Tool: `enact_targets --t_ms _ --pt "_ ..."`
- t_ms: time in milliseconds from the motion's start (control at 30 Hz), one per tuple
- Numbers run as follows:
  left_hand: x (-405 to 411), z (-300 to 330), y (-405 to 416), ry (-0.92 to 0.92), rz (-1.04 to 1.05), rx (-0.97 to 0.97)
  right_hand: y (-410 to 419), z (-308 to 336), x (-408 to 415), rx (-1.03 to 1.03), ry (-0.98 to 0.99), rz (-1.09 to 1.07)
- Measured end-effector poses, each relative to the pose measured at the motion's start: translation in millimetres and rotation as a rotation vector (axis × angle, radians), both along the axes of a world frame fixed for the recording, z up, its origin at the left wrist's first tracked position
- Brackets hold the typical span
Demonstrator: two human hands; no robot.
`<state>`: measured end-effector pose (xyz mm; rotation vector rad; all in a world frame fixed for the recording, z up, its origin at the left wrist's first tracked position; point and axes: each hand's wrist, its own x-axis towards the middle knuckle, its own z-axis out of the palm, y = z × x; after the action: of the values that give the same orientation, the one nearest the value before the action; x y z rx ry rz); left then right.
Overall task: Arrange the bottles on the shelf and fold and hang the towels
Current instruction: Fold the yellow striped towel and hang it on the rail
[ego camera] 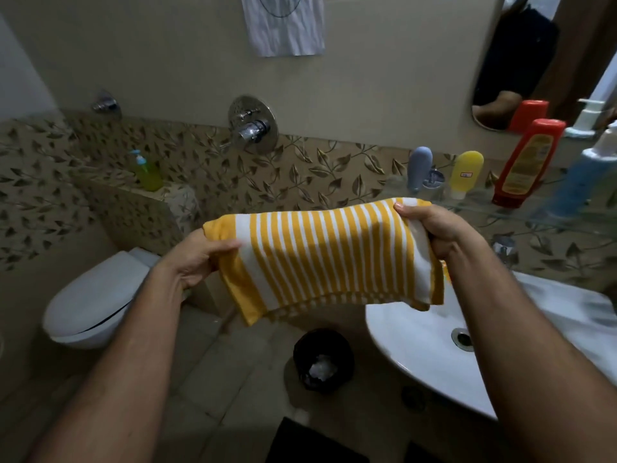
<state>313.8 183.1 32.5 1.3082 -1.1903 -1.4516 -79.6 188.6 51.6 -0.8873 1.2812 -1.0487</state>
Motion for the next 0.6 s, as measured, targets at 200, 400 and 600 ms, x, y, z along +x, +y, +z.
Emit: enact_targets --t_ms 200,400,600 --pt "3.9 -13.2 -2.9 -0.191 0.152 -0.038 -2.6 12.2 7.8 -0.003 0.108 0.026" --pt "-9.3 -24.4 -8.3 -0.034 0.487 -0.076 -11.3 5.0 15.8 -0.024 0.168 -0.058" --pt "-10.6 -28.1 -8.4 -0.084 0.366 -0.127 -11.6 -3.3 14.4 0.164 0.089 -0.093"
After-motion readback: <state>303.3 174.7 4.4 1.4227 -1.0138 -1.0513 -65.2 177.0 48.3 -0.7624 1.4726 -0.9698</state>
